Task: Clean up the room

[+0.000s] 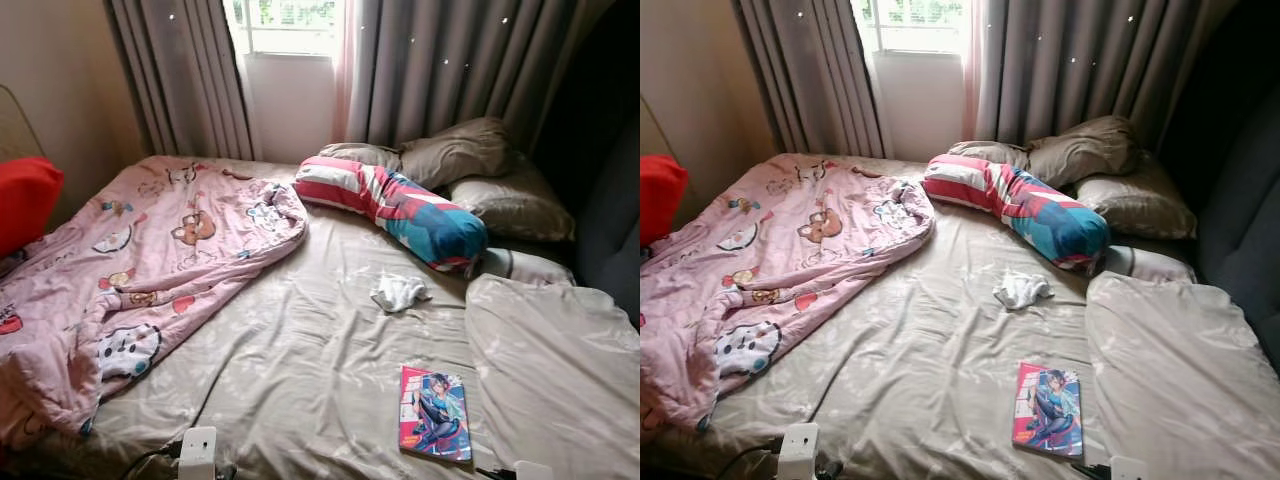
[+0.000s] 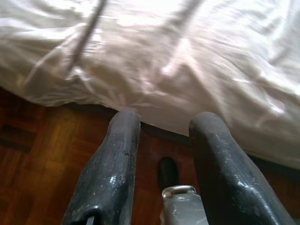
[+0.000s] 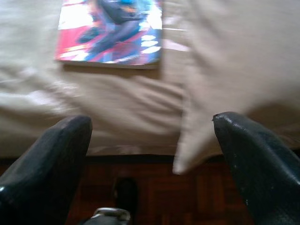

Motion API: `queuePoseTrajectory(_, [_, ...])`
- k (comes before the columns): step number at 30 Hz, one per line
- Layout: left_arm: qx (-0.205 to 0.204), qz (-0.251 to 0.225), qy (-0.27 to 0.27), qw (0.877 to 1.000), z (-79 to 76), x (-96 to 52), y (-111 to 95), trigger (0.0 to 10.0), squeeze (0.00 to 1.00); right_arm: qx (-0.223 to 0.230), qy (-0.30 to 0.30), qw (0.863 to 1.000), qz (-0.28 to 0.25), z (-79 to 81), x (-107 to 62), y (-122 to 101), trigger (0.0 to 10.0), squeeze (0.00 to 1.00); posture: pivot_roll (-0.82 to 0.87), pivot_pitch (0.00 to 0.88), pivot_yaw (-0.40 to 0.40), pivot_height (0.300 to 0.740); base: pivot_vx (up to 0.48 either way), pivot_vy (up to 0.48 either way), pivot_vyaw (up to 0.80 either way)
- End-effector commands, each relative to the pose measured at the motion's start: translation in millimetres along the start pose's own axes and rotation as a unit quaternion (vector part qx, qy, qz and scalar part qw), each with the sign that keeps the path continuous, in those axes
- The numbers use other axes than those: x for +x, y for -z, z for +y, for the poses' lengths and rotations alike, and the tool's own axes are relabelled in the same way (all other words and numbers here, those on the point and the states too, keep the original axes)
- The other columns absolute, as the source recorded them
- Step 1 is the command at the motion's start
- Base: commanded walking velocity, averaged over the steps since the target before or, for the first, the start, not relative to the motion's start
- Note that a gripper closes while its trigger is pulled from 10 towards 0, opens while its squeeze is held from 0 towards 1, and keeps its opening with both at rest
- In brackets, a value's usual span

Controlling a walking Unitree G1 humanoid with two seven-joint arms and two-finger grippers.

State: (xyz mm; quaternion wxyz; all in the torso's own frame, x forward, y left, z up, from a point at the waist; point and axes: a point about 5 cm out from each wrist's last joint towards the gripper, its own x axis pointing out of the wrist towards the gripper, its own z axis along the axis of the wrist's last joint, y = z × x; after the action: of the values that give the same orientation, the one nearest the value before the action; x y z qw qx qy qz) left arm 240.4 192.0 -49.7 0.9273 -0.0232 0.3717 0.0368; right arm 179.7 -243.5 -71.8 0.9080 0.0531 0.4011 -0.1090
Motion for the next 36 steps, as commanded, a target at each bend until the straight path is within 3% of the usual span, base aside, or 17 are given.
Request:
queuePoseTrajectory(1, [0.002,0.009,-0.012,1.0,5.5,-0.8,3.2,10.0,0.0,-0.003,-0.007,1.0,0.001,2.9,0.7,-0.8,10.0,0.0,-0.05,0.0,0.006,0.74,0.0,0.311,0.8])
queuePoseTrajectory(7, [0.004,0.006,-0.012,1.0,5.4,-0.9,3.0,10.0,0.0,0.018,0.003,1.0,0.007,-7.4,-1.6,2.6,10.0,0.0,-0.05,0.0,0.004,0.74,0.0,0.311,0.33])
queuePoseTrajectory(14, [0.008,0.011,-0.01,1.0,5.8,-1.4,5.1,10.0,0.0,0.014,-0.006,1.0,-0.002,3.2,1.5,-3.3,10.0,0.0,-0.05,0.0,0.005,0.74,0.0,0.312,0.0])
queuePoseTrajectory(36, [0.007,0.012,-0.013,1.0,7.6,-0.9,3.0,10.0,0.0,0.007,-0.007,1.0,0.004,5.9,2.9,-5.5,10.0,0.0,-0.05,0.003,0.013,0.74,0.0,0.352,0.0])
